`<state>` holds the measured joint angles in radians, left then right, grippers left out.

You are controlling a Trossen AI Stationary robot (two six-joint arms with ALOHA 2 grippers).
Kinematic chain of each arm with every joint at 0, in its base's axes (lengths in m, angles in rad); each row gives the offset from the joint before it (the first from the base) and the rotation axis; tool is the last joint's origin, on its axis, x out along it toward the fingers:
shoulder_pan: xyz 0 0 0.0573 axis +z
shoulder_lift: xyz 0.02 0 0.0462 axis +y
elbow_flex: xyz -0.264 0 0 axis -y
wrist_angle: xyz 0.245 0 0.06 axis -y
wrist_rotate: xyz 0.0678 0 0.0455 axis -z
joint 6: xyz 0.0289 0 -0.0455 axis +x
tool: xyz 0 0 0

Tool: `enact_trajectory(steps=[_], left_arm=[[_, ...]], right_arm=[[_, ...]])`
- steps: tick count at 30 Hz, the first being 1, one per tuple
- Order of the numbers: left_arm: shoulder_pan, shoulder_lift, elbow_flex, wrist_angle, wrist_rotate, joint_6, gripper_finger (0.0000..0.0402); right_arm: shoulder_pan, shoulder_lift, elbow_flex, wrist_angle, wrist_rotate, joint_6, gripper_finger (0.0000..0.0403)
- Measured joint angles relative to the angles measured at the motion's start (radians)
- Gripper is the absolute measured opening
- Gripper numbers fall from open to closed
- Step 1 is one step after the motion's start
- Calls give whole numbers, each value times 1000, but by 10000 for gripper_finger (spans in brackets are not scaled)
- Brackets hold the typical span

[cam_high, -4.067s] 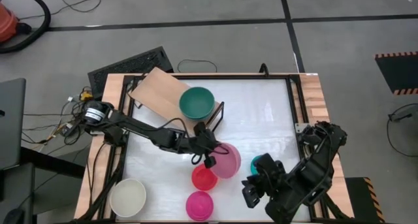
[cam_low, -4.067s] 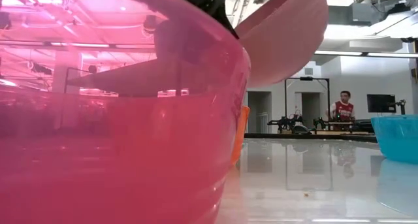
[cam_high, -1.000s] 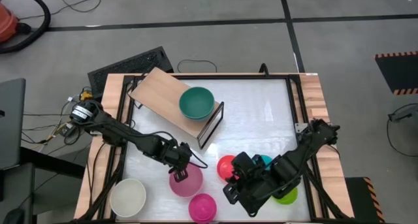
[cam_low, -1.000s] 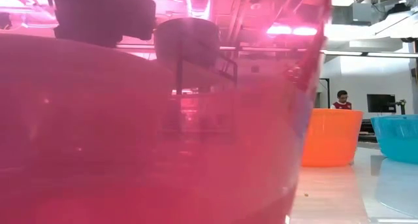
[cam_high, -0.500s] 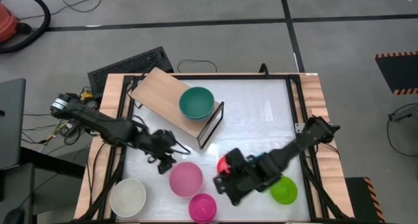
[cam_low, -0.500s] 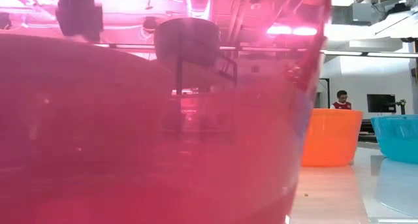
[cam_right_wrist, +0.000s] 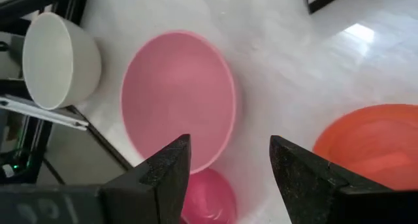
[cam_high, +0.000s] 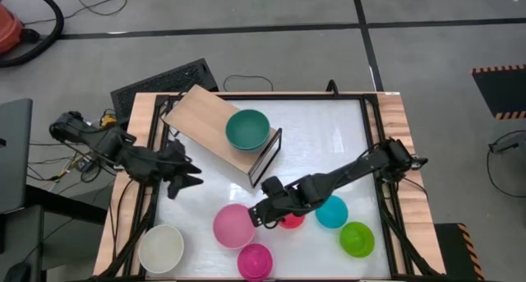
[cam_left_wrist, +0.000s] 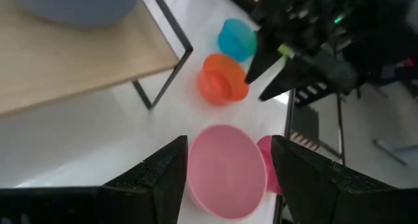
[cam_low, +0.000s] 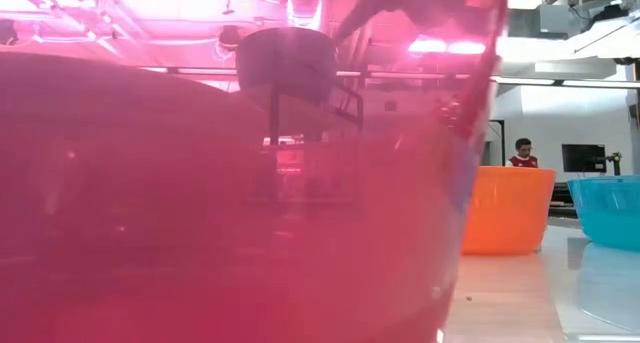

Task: Place and stack bowls onto a shelf
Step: Stack the pink bowl on top of the green bowl on the shelf

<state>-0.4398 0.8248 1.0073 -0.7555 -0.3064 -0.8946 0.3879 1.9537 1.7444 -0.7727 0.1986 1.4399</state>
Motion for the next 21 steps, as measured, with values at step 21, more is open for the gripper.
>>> enact_trajectory(steps=[21], left_arm=[[-32,-20,0,-49,-47,-8,203]], right_arm=[[-5,214,28,84,-59,80,200]])
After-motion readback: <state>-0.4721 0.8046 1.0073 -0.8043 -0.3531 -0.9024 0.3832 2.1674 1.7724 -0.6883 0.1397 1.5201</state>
